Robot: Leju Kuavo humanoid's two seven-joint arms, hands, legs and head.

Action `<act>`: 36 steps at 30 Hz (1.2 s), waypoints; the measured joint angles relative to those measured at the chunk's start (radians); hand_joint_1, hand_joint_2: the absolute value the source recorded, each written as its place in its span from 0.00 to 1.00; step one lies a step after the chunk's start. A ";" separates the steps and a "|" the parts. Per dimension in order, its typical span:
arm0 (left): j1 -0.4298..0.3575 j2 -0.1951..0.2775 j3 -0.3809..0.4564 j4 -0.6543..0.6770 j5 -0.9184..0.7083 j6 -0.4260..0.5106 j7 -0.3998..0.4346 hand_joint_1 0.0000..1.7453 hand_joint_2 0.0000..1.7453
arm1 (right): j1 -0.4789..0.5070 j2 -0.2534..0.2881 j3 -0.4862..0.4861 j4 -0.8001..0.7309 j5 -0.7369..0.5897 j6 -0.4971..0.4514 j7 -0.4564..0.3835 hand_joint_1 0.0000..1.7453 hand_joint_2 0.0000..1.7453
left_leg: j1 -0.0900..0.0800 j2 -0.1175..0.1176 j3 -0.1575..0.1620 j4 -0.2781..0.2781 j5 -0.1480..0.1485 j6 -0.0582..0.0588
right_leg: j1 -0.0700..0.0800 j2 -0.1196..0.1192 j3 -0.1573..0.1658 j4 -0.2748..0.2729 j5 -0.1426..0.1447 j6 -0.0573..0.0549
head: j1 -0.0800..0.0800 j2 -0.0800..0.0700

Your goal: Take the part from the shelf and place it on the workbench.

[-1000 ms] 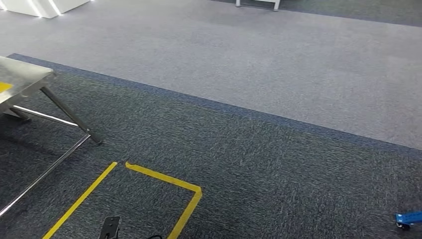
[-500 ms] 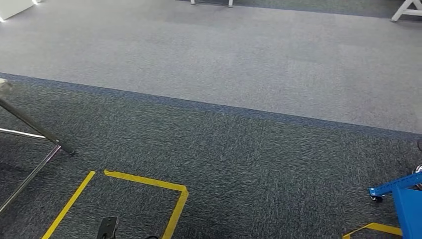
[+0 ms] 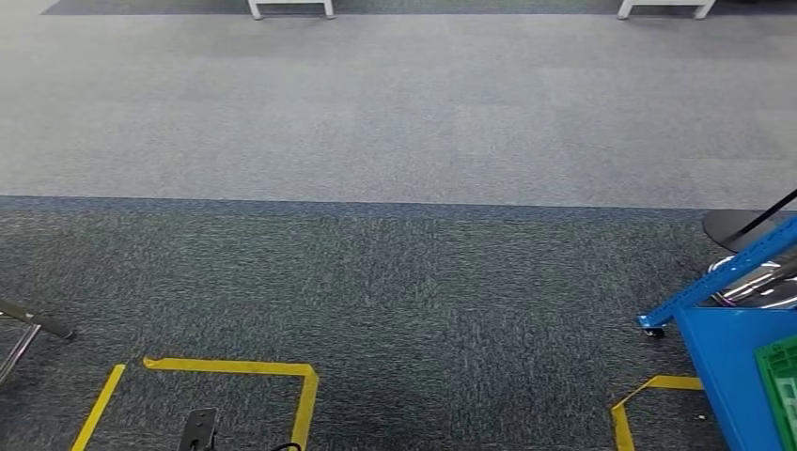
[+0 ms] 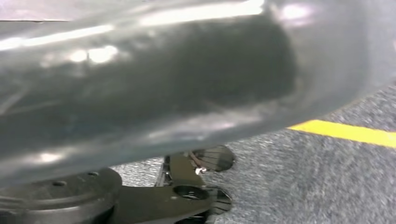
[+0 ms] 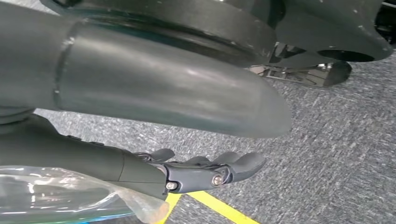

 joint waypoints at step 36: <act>0.117 0.059 -0.114 0.019 -0.077 -0.127 -0.078 0.00 0.00 | 0.003 -0.056 -0.054 0.013 -0.159 0.054 0.043 0.00 0.00 | -0.004 0.020 0.023 -0.076 0.018 0.011 | -0.007 0.017 -0.030 0.015 -0.007 0.030 | 0.000 0.000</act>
